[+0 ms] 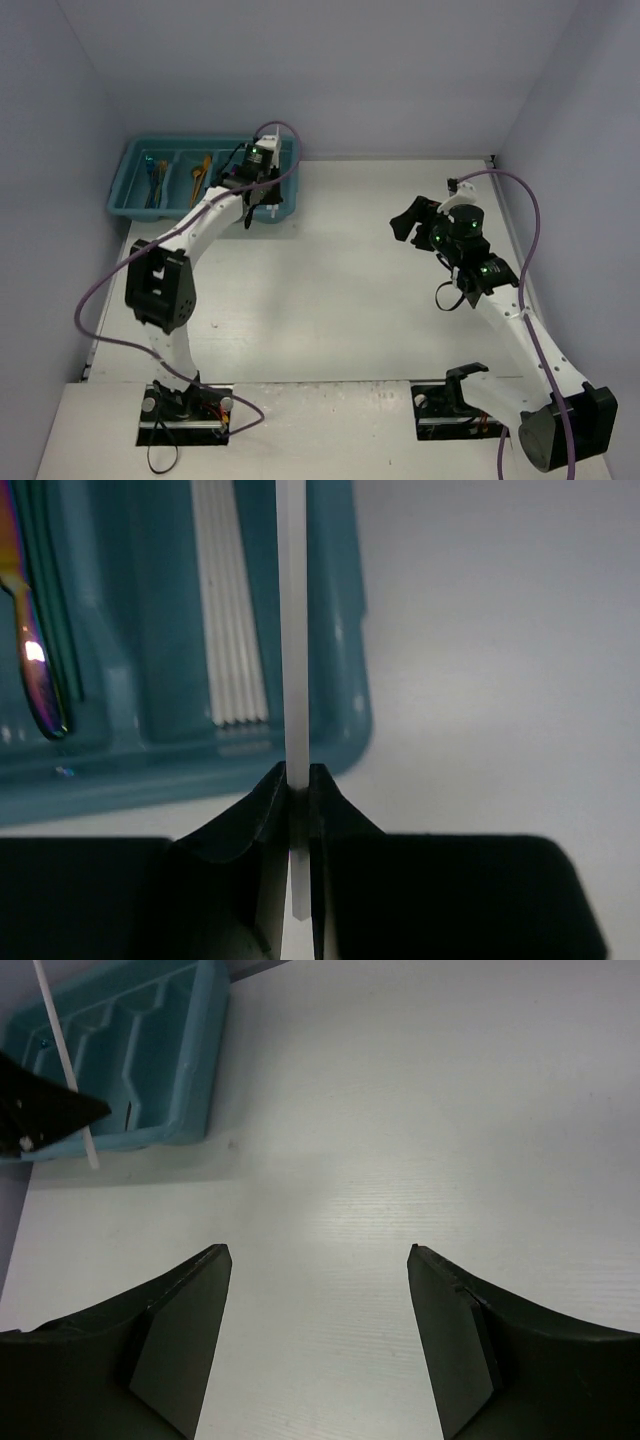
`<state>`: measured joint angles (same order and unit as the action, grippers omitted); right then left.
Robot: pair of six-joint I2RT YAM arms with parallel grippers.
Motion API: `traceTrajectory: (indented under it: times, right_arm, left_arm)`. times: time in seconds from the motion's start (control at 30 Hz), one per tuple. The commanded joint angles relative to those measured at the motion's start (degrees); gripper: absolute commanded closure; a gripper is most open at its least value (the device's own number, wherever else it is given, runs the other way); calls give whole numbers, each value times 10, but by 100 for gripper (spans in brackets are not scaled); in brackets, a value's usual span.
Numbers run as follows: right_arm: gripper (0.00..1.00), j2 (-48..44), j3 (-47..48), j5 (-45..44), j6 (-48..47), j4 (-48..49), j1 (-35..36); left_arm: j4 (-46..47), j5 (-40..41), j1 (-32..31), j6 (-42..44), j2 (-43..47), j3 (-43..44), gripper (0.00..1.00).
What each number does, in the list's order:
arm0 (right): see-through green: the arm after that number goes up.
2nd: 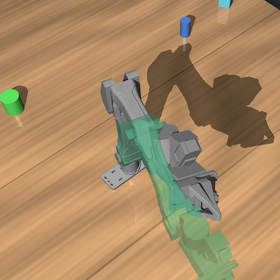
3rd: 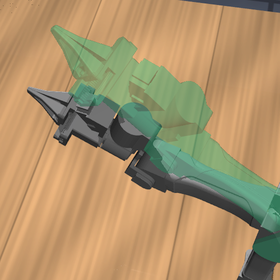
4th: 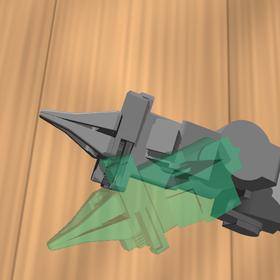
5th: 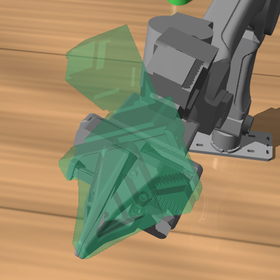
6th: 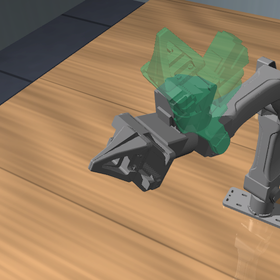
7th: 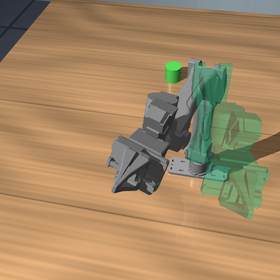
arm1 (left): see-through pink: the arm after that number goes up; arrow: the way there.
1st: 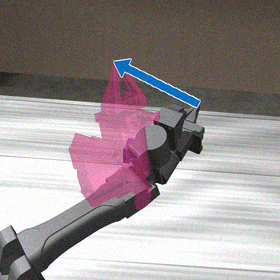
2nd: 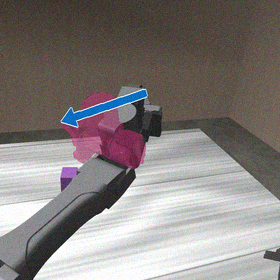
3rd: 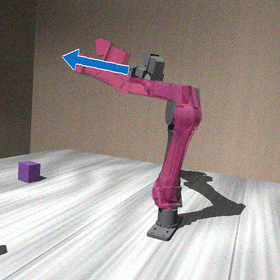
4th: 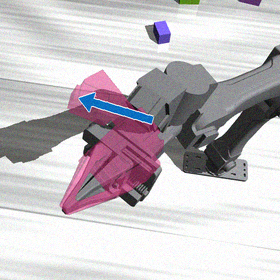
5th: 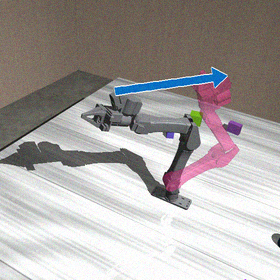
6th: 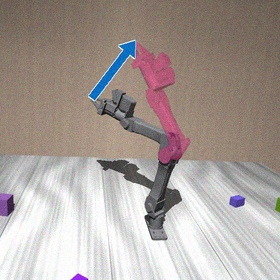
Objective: Sort the eating utensils into containers
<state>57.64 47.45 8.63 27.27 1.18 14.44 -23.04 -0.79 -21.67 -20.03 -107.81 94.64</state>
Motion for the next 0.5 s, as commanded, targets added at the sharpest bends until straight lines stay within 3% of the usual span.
traceTrajectory:
  times: [0.0, 0.23, 0.37, 0.47]
  right_arm:
    - [31, -25, -9, -29, -39, -10, -2]
    - [31, -32, -9, -43, -53, -37, -4]
    - [29, -37, -1, -55, -58, -44, -5]
    - [22, -45, 13, -67, -63, -53, -5]
  left_arm:
    - [-83, 16, 37, 76, -102, 174, 89]
    - [-119, -10, 50, 79, -188, 294, 42]
    - [-118, -8, 50, 71, -156, 268, 31]
    - [-116, -8, 50, 69, -89, 233, 27]
